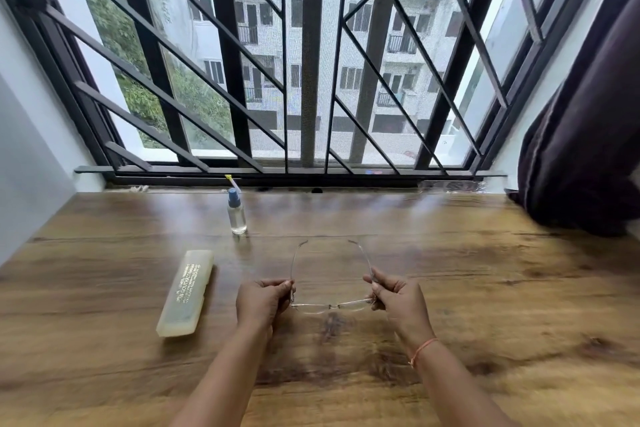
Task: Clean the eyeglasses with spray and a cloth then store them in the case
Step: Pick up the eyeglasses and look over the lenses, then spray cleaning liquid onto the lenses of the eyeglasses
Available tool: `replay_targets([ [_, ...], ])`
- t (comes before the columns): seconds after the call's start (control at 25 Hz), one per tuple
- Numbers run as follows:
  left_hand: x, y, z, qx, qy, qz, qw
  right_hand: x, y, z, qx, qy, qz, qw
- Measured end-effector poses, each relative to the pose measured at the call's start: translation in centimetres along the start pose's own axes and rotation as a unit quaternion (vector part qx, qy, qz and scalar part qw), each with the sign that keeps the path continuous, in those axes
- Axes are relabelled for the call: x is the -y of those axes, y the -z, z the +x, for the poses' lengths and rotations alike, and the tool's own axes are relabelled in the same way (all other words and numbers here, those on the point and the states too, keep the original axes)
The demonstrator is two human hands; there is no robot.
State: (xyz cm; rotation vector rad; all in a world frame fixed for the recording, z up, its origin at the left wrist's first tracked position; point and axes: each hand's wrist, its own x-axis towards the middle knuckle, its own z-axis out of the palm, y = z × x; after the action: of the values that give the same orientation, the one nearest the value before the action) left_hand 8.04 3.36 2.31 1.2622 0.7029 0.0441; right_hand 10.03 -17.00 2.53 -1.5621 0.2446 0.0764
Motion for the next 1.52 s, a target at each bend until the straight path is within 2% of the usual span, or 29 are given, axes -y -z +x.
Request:
replay_targets([
  [0.4, 0.9, 0.0, 0.9, -0.017, -0.021, 0.030, 0.999, -0.7, -0.2, 0.4, -0.004, -0.038, -0.011, 0.999],
  [0.76, 1.9, 0.2, 1.5, -0.013, -0.011, -0.008, 1.000, -0.9, 0.0, 0.3, -0.007, -0.043, 0.001, 0.999],
  [0.84, 2.0, 0.4, 1.7, -0.044, -0.030, 0.001, 0.999, -1.3, 0.2, 0.6, -0.010, -0.036, 0.000, 0.999],
  [0.96, 0.5, 0.9, 2.4, -0.153, -0.119, 0.064, 0.979, -1.6, 0.6, 0.8, -0.031, -0.002, -0.021, 0.999],
  [1.16, -6.4, 0.9, 4.4, -0.245, -0.259, 0.222, 0.908, -1.9, 1.2, 0.4, -0.086, 0.038, -0.038, 0.995],
  [1.24, -8.0, 0.8, 6.0, -0.258, -0.267, 0.259, 0.892, -2.5, 1.3, 0.1, -0.096, 0.044, -0.029, 0.994],
  [1.52, -7.8, 0.5, 10.0, -0.251, -0.270, 0.289, 0.883, -3.7, 1.0, -0.2, -0.116, 0.096, -0.080, 0.985],
])
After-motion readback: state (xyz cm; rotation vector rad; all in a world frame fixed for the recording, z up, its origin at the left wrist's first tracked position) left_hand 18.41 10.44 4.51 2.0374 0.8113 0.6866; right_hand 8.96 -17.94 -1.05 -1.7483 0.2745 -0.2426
